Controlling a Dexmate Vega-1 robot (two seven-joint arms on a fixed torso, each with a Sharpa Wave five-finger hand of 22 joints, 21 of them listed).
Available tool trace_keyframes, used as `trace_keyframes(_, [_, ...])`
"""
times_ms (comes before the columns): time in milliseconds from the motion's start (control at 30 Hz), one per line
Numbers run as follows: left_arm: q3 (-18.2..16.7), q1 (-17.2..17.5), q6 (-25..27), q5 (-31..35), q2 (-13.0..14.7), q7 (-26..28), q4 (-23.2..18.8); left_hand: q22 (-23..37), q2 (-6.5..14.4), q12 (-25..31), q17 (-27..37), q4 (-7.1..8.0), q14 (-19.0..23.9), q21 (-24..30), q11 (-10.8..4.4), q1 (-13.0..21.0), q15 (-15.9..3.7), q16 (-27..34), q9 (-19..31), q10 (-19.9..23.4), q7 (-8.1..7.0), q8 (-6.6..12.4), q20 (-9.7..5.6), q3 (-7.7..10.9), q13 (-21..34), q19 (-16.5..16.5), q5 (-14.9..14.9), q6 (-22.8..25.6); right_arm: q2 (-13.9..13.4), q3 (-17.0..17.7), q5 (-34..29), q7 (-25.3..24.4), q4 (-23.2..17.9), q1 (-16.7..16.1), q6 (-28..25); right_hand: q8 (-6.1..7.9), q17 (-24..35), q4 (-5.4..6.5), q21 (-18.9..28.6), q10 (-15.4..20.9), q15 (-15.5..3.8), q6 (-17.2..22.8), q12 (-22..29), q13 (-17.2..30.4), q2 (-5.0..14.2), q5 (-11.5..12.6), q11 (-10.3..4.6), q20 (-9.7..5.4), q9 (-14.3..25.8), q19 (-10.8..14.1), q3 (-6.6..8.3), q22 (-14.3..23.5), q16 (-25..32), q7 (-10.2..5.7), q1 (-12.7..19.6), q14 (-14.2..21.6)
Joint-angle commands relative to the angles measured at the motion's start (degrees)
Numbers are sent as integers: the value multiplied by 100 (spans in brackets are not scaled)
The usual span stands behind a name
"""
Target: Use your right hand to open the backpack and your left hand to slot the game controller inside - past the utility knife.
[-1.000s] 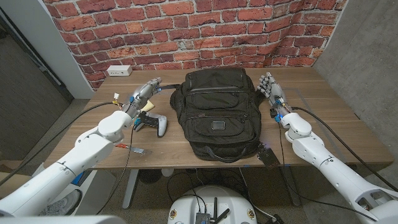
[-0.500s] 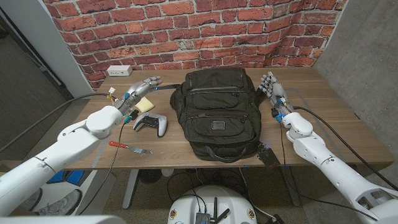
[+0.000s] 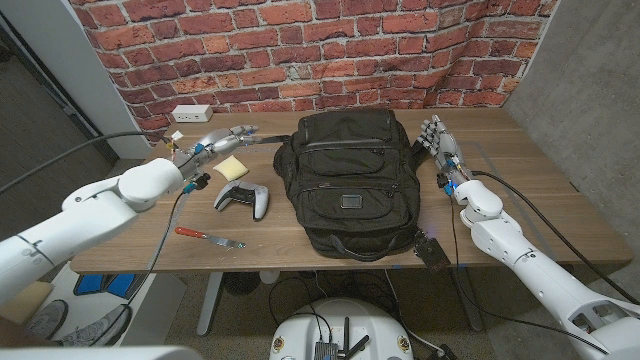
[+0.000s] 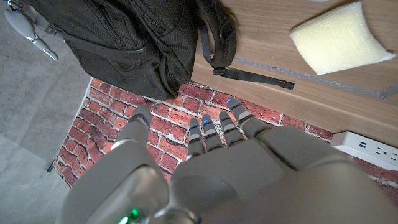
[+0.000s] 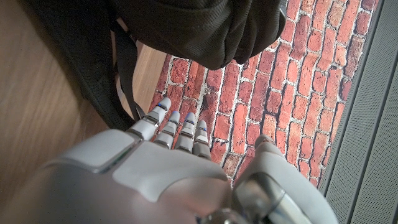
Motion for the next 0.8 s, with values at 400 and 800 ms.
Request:
trace_keyframes(400, [186,-360,451,848,1153,-849,-461,11,-492,-30,20,-83,191,-190,-184,762,-583,-15,40,112,-156,97,-855,33,22,134,-24,50,62,-19,-83,-111,77,20,124,22,-41,-13,3,65,-47,56,34,-9,98,20,-8,-105,18,70,69,15,46,-6,43,76])
trace_keyframes(800, [528,-921,513,1217,1463,-1683,-620,10,-678,-55,22,-81,184,-245,-244,1241,-642,-34,42,106,-257,122,-903,99,28,122,-5,81,30,-2,-71,-68,96,25,142,25,-84,-24,6,78,-39,76,34,-21,96,13,-2,-96,18,93,87,15,53,-1,43,96])
